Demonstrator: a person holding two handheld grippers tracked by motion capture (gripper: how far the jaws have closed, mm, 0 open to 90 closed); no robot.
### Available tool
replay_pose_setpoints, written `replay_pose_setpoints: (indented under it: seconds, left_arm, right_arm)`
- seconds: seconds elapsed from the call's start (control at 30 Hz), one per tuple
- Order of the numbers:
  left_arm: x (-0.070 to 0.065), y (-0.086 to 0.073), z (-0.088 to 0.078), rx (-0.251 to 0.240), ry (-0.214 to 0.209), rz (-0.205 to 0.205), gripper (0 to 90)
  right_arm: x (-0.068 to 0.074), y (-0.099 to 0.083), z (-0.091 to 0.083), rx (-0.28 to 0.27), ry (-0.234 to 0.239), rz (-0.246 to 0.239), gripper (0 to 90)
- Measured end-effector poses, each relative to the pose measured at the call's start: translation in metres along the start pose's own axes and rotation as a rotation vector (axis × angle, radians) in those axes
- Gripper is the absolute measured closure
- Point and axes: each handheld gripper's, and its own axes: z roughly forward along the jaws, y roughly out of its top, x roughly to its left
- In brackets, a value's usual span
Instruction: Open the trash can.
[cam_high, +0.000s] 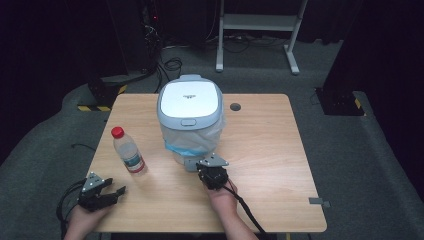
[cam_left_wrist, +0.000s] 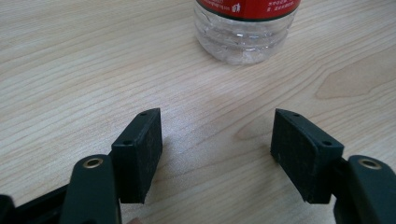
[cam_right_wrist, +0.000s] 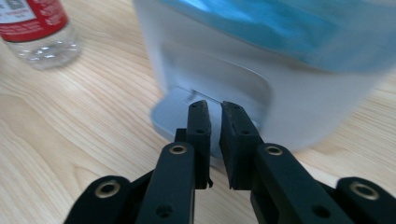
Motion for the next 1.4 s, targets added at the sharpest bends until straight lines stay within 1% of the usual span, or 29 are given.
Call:
replay_pose_setpoints:
  seconds: [0.1, 0.13, 0.17, 0.2, 0.27, 0.3, 0.33, 0.37, 0.43, 0.47, 0.5, 0.53, 0.57, 0.6, 0.67, 0.8, 0.83, 0.97, 1.0, 1.1, 1.23, 1.4]
  left_arm:
    - [0.000, 0.000, 0.000, 0.000, 0.000, 0.000, 33.9]
    - [0.000, 0.000, 0.000, 0.000, 0.000, 0.000, 33.9]
    - [0.000, 0.000, 0.000, 0.000, 0.000, 0.000, 33.9]
    - [0.000, 0.000, 0.000, 0.000, -0.001, 0.000, 33.8]
    - [0.000, 0.000, 0.000, 0.000, 0.000, 0.000, 33.8]
    - [0.000, 0.000, 0.000, 0.000, 0.000, 0.000, 33.9]
    - [0.000, 0.000, 0.000, 0.000, 0.001, 0.001, 33.8]
    - [0.000, 0.000, 0.000, 0.000, 0.001, 0.001, 33.8]
    - [-0.001, 0.000, 0.000, 0.000, 0.003, 0.002, 33.8]
    - [-0.001, 0.000, 0.000, 0.000, 0.003, 0.002, 33.8]
    - [-0.001, 0.000, 0.000, 0.000, 0.003, 0.002, 33.8]
    - [-0.001, 0.000, 0.000, 0.000, 0.003, 0.002, 33.8]
    - [-0.001, 0.000, 0.000, 0.000, 0.003, 0.002, 33.8]
    - [-0.001, 0.000, 0.000, 0.000, 0.004, 0.002, 33.8]
    - [-0.001, 0.000, 0.000, 0.000, 0.004, 0.001, 33.8]
    - [-0.001, 0.000, 0.000, 0.000, 0.004, 0.002, 33.9]
    - [-0.001, 0.000, 0.000, 0.000, 0.004, 0.002, 33.8]
    - [-0.001, 0.000, 0.000, 0.000, 0.004, 0.002, 33.8]
    - [-0.001, 0.000, 0.000, 0.000, 0.004, 0.002, 33.8]
    - [-0.001, 0.000, 0.000, 0.000, 0.003, 0.002, 33.8]
    - [-0.001, 0.000, 0.000, 0.000, 0.004, 0.002, 33.7]
    - [-0.001, 0.000, 0.000, 0.000, 0.004, 0.002, 33.8]
  right_arm:
    - [0.003, 0.003, 0.005, 0.012, 0.006, -0.011, 80.7]
    - [0.004, 0.004, 0.010, 0.026, -0.004, -0.016, 78.3]
    - [0.004, 0.004, 0.010, 0.026, -0.004, -0.016, 78.3]
    - [0.003, 0.004, 0.014, 0.036, -0.008, -0.011, 76.1]
    - [0.002, 0.003, 0.016, 0.043, -0.014, -0.018, 76.1]
    - [0.002, 0.003, 0.016, 0.038, -0.016, -0.023, 76.1]
    - [0.002, 0.002, 0.018, 0.040, -0.013, -0.013, 75.4]
    - [0.002, 0.002, 0.018, 0.040, -0.013, -0.013, 75.4]
    - [0.002, 0.002, 0.019, 0.038, -0.014, -0.026, 73.2]
    - [0.003, 0.002, 0.020, 0.035, -0.021, -0.041, 72.7]
    - [0.003, 0.002, 0.020, 0.035, -0.021, -0.041, 72.7]
    - [0.003, 0.001, 0.020, 0.035, -0.021, -0.042, 69.2]
    - [0.004, 0.001, 0.020, 0.035, -0.011, -0.034, 67.2]
    - [0.005, 0.001, 0.021, 0.031, -0.014, -0.044, 65.8]
    - [0.007, -0.001, 0.021, 0.026, -0.021, -0.050, 65.7]
    - [0.005, -0.001, 0.022, 0.020, -0.013, -0.042, 65.7]
    - [0.005, -0.001, 0.022, 0.017, -0.015, -0.050, 65.6]
    - [0.004, -0.002, 0.023, 0.013, -0.016, -0.050, 65.6]
    - [0.005, -0.002, 0.023, 0.017, -0.016, -0.042, 65.6]
    - [0.004, -0.002, 0.024, 0.019, -0.014, -0.048, 65.6]
    - [0.003, -0.001, 0.024, 0.025, -0.008, -0.036, 65.6]
    - [0.004, -0.001, 0.025, 0.033, -0.008, -0.036, 65.6]
